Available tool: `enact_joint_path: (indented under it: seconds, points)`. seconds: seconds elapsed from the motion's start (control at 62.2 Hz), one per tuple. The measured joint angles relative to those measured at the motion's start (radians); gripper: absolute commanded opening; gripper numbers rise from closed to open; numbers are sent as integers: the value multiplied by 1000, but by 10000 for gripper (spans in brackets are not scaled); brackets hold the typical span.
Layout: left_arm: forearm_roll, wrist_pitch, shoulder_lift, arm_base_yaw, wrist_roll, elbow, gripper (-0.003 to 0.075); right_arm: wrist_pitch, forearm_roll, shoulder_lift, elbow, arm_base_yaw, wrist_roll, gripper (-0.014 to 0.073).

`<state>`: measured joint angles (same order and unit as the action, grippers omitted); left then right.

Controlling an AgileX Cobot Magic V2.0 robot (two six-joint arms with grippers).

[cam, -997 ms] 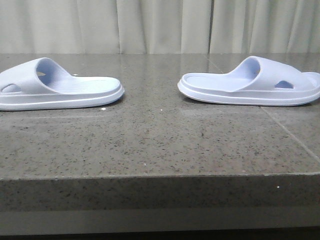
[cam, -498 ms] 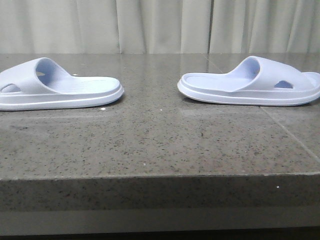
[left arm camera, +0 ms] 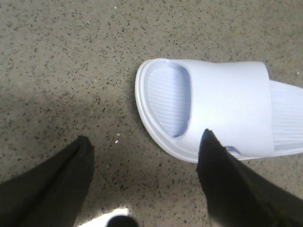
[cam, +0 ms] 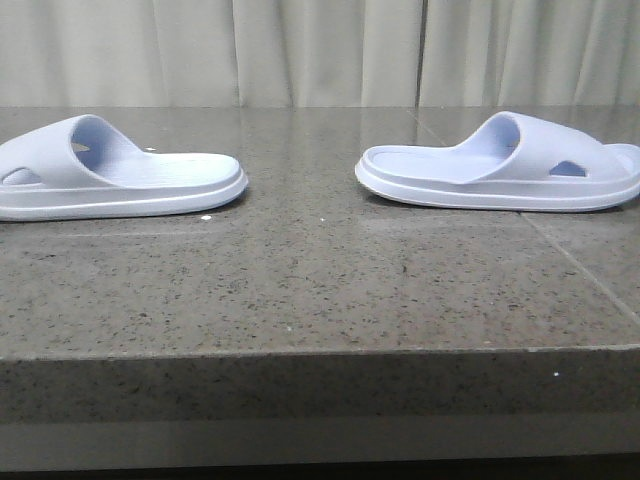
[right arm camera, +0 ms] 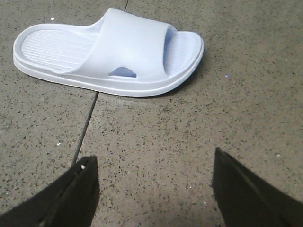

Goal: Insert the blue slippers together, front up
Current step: 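Grasp the heel of the slipper nearest the left gripper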

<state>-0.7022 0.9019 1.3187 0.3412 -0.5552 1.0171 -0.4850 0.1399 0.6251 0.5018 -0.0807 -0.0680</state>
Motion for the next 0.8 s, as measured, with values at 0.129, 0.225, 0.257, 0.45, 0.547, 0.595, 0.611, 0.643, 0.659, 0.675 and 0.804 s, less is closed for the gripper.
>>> enact_joint_path:
  seconds: [0.129,0.225,0.257,0.45,0.547,0.595,0.611,0.643,0.659,0.675,0.804]
  points:
    - [-92,4,100,17,-72,17,458,0,0,0,0,0,0,528]
    - [-113,4,163,17,-87,33,458,0,0,0,0,0,0,528]
    - [-118,4,181,17,-90,41,458,0,0,0,0,0,0,528]
    - [-164,2,276,17,-113,67,458,0,0,0,0,0,0,528]
    - [-212,2,304,17,-144,71,454,0,0,0,0,0,0,528]
    - [-228,2,319,17,-158,71,436,-2,0,0,0,0,0,528]
    - [-233,2,323,17,-160,71,426,-2,0,0,0,0,0,528]
    - [-237,4,332,17,-162,71,407,-2,0,0,0,0,0,528]
    - [-239,4,337,17,-165,71,400,-2,0,0,0,0,0,528]
    - [-240,4,341,17,-165,71,393,-2,0,0,0,0,0,528]
    - [-259,4,362,17,-169,73,346,-2,0,0,0,0,0,528]
